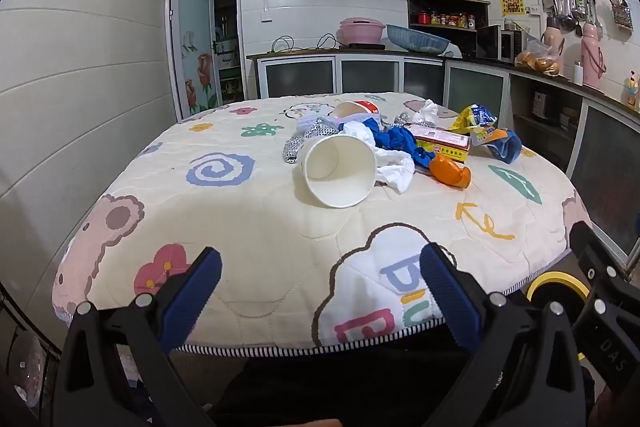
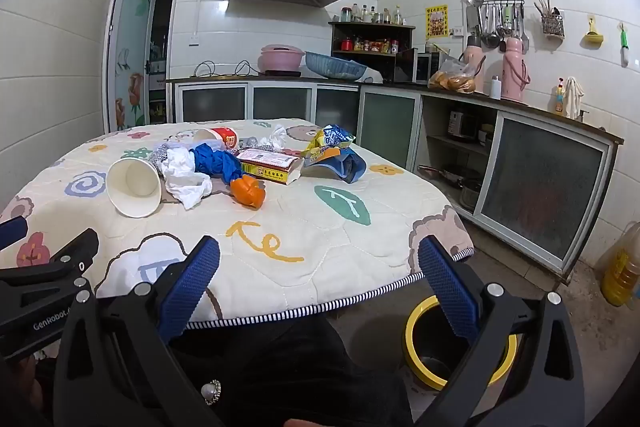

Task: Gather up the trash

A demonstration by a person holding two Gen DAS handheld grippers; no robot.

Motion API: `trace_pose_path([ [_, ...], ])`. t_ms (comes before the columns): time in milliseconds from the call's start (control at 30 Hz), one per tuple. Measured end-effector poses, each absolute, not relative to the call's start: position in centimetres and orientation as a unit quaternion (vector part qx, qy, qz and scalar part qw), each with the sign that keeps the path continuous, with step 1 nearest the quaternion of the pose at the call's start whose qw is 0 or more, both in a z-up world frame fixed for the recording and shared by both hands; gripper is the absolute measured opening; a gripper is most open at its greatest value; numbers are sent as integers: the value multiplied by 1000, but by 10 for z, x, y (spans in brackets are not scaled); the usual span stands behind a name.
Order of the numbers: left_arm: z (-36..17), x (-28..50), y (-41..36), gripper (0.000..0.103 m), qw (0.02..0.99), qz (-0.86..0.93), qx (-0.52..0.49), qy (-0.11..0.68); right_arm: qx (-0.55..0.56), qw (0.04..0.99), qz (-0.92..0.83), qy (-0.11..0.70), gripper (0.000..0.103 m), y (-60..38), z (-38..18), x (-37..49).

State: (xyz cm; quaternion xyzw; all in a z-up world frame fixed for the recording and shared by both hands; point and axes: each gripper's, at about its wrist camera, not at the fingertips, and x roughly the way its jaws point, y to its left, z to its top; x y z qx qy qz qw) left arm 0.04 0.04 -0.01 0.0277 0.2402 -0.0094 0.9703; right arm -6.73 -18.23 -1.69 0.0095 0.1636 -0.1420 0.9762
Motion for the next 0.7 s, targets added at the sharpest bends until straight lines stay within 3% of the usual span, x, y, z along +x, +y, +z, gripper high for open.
trace_pose_path([
  [700, 0, 0, -2, 96, 970, -9, 30, 240, 6, 976, -143, 167, 95, -182, -17, -67],
])
